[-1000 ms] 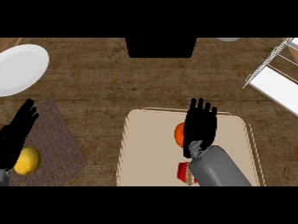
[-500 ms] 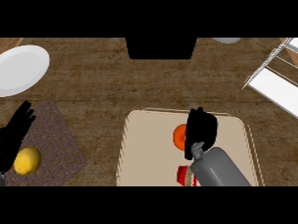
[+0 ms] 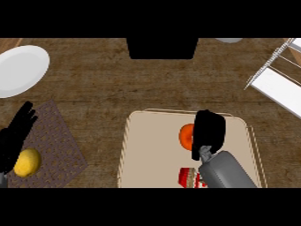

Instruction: Pick the squash from the tray and place it in the tiered shelf

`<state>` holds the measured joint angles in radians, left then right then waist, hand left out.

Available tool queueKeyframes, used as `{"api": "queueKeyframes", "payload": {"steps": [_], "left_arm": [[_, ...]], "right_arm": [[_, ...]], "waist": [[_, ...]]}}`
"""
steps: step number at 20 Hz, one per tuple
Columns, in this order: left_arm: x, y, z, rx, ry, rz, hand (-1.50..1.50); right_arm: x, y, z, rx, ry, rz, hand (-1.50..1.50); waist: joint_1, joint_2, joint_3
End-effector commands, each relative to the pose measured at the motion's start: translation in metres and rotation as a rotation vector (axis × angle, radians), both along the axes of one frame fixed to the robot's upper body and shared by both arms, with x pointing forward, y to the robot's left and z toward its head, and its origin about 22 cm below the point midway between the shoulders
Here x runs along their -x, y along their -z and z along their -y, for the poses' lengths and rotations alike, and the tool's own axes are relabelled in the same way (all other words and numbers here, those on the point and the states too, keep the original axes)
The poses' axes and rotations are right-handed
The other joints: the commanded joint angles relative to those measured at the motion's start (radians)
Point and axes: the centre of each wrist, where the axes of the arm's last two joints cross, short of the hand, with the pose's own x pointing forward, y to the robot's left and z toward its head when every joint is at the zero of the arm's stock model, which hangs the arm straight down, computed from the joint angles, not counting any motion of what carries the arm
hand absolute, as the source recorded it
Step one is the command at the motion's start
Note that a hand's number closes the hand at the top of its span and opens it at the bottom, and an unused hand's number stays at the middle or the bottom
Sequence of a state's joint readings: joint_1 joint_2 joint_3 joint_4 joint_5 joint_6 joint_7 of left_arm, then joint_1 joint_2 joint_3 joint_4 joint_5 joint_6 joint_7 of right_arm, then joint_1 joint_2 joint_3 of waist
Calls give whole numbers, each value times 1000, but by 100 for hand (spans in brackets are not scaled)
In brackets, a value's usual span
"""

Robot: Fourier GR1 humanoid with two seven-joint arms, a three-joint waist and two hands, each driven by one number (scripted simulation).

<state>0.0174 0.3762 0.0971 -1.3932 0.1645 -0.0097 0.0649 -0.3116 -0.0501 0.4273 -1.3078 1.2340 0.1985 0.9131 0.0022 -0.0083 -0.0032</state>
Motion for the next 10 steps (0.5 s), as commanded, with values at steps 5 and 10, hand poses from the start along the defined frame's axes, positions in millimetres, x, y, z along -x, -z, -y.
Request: {"api": "queueKeyframes", "payload": {"steps": [5,10], "left_arm": [[-2,2,6,-4,11,-11,0],[0,-7,9,6,3,-6,0]], "right_arm": [[-40,-55,123,-168,95,213,150],[-20,-91,151,-192,87,305,150]], "waist": [[-9,8,4],[-11,4,3]]}}
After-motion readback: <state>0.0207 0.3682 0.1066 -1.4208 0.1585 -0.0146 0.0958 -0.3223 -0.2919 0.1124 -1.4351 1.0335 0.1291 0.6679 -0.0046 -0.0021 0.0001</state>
